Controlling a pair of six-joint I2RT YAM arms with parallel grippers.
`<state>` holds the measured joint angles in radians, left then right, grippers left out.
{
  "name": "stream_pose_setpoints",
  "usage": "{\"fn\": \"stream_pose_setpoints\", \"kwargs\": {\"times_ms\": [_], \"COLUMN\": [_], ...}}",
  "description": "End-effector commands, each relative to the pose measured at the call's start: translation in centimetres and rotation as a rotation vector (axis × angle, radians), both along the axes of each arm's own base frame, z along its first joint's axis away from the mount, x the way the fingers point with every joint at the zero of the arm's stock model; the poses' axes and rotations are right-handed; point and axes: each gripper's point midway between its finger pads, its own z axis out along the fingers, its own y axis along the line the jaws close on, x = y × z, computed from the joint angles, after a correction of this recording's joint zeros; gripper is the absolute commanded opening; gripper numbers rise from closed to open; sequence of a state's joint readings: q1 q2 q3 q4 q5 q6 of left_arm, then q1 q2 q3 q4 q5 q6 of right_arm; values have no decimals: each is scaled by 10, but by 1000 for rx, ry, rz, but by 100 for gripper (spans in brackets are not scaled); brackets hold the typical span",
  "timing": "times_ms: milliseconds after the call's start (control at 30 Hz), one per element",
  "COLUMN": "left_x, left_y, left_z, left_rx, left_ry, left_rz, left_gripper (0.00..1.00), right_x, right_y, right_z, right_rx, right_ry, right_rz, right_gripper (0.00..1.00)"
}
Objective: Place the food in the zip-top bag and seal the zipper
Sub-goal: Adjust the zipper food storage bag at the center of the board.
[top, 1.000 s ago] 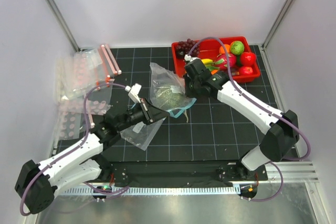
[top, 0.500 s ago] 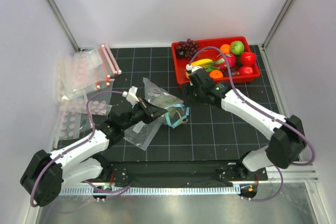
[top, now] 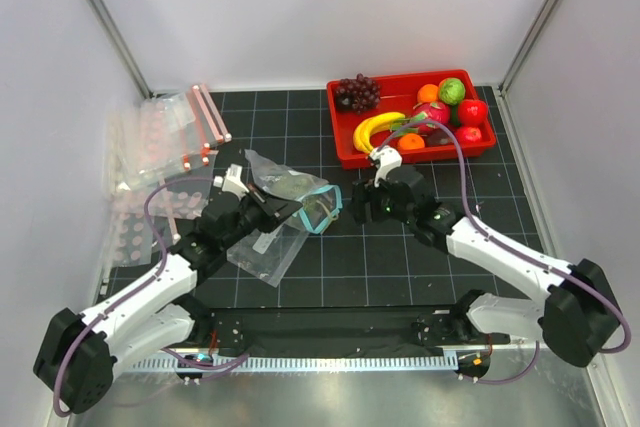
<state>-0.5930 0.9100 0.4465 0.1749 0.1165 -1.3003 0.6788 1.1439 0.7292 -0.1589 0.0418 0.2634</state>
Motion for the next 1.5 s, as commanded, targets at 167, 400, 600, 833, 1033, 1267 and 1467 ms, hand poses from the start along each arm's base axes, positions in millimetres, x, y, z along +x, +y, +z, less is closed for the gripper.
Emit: {"fn": "stream_pose_setpoints", "kwargs": {"times_ms": [167,400,600,833,1033,1267,1467], "left_x": [4,3,2,4,5,7,26], "left_y": [6,9,9,15,24,30,37], "left_z": [17,19,21,40,85,100,107], "left_rx": [16,28,28,22,4,30,39], "left_ry": [-47,-55,-55,-64,-101,-98,-113], "left_rz": [18,18,14,28,75,109,194], "left_gripper": [3,3,3,3,4,7,14], "right_x": [31,49,45,55,36,13,25], "right_y": [51,59,85,55,-1,0,-30], "right_z": [6,-23,-39,-13,18,71,129], "right_rx": [89,80,124,-3,-212,-122,-201], "right_ry": [-139,-127,-27,34,84,57,-33], "right_rz": [157,183,283,20,-160,-80,-237], "right_gripper": [80,92,77,1,1,1,1]}}
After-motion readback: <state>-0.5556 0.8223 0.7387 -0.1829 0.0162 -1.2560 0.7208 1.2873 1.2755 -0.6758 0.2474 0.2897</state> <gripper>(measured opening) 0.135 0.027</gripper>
